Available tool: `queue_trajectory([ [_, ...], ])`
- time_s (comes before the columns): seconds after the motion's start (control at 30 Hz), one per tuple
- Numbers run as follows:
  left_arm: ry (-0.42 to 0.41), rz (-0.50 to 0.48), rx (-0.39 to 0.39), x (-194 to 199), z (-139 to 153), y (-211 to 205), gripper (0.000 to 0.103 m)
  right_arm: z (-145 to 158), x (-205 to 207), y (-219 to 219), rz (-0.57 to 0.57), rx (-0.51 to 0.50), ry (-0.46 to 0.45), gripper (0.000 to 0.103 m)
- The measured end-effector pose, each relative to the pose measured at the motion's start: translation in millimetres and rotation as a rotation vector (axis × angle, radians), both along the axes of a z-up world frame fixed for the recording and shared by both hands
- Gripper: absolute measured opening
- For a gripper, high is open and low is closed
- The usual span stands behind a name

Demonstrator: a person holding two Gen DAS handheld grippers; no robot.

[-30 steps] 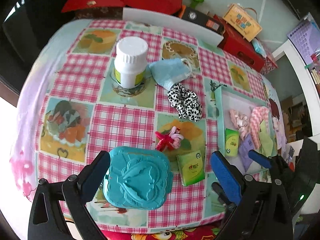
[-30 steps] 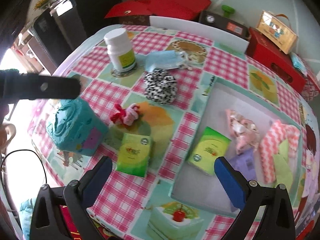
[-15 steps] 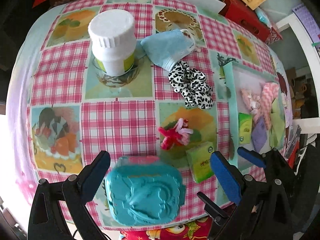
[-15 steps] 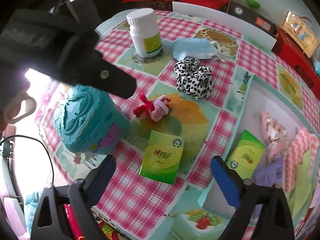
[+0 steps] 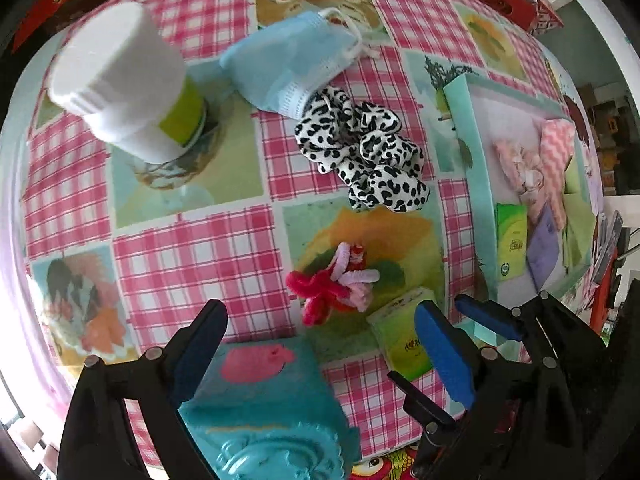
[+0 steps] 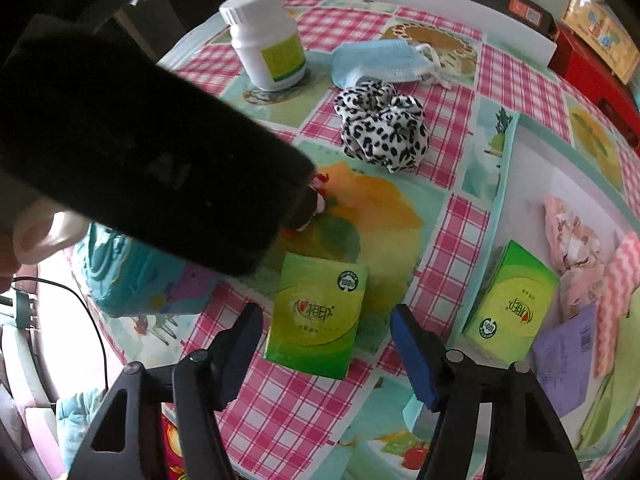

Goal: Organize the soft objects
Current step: 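Grasp the green tissue box with the right tool while the left tool grasps the red hair tie, then carry the tissue box with the right tool while the left tool carries the hair tie to the tray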

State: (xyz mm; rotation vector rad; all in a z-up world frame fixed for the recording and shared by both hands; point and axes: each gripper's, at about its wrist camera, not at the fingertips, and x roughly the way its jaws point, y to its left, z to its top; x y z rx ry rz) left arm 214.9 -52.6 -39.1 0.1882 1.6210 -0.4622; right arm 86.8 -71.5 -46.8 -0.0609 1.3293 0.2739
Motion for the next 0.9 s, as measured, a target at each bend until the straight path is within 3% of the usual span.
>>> queue_trajectory([
  [0.03,0.002,-0.003,0.003,0.2,-1.9,-2.6,0.094,-2.2,1.2,-1.1,-0.004,0.004,0.004,0.069],
  [0.13,0.022,-0.010,0.004,2.0,-11.0,-9.3,0.075,-9.7,7.2,-6.5,-0.013,0.022,0.020,0.068],
  [0.3,0.045,-0.007,0.010,8.1,-28.9,-17.9,0.069,-19.2,14.3,-10.7,-0.011,0.038,0.026,0.068],
  [0.37,0.055,-0.008,0.011,7.8,-34.2,-17.9,0.059,-23.1,14.3,-10.3,-0.012,0.044,0.029,0.068],
  [0.5,0.055,-0.005,0.004,8.7,-38.9,-17.0,0.056,-28.5,15.6,-8.5,-0.019,0.051,0.034,0.066],
  [0.53,0.053,-0.005,-0.001,9.3,-39.0,-17.6,0.050,-29.6,16.5,-8.7,-0.019,0.061,0.038,0.064],
  [0.63,0.050,0.000,-0.003,10.3,-37.9,-19.8,0.047,-31.1,19.8,-2.0,-0.023,0.095,0.049,0.052],
  [0.9,0.042,0.048,-0.038,7.6,-28.1,-5.5,0.042,-29.5,20.5,-10.8,-0.059,0.118,0.055,0.050],
])
